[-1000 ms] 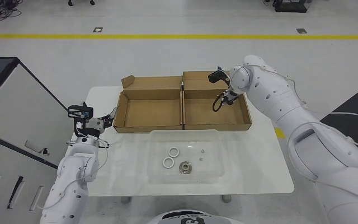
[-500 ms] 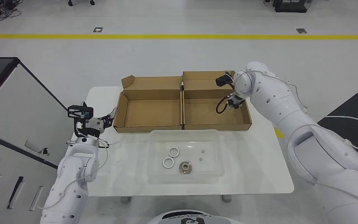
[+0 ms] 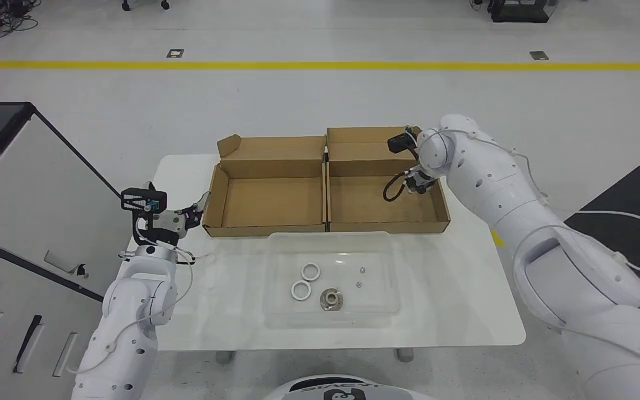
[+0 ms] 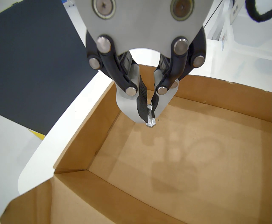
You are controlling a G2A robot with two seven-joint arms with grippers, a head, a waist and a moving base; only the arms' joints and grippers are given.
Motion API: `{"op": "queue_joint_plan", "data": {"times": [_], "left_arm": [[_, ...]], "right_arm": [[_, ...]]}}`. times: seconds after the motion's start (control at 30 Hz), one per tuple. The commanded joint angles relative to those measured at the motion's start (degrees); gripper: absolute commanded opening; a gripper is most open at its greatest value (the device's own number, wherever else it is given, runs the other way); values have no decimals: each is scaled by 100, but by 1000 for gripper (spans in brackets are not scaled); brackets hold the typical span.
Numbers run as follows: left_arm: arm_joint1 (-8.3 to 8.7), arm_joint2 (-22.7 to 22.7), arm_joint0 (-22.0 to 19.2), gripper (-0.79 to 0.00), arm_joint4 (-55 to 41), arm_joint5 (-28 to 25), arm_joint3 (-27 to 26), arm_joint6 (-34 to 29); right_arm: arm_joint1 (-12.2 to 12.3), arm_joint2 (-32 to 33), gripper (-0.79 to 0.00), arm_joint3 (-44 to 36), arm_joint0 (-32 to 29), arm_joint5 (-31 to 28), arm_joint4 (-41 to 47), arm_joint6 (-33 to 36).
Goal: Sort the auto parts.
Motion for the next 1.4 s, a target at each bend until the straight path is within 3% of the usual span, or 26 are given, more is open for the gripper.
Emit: {"op": "queue_joint_plan", "data": {"times": [0.0,0.2,0.93,0.97,1.0,1.07,1.17,1.23,1.37], "left_arm": [[0,0,0,0,0,0,0,0],[0,0,0,0,0,0,0,0],[0,0,0,0,0,0,0,0],[0,0,0,0,0,0,0,0],[0,0,0,0,0,0,0,0],[0,0,0,0,0,0,0,0],[0,0,0,0,0,0,0,0],[0,0,0,0,0,0,0,0],[0,0,0,0,0,0,0,0]], "right_arm": [[-11,21,-785,73,-27,116,-14,-44],[-95,18,-785,305,-119,351,-35,-168],[-442,-11,-785,1081,-92,227,-35,-302],[-455,-8,-680,1109,-84,218,-35,-305],[-465,-1,-489,1140,-76,214,-33,-311],[-483,12,-363,1195,-58,187,-37,-320],[-502,38,-65,1253,-33,144,-37,-326],[-507,61,0,1271,-14,112,-40,-336],[-493,139,0,1259,48,43,-49,-391]]}}
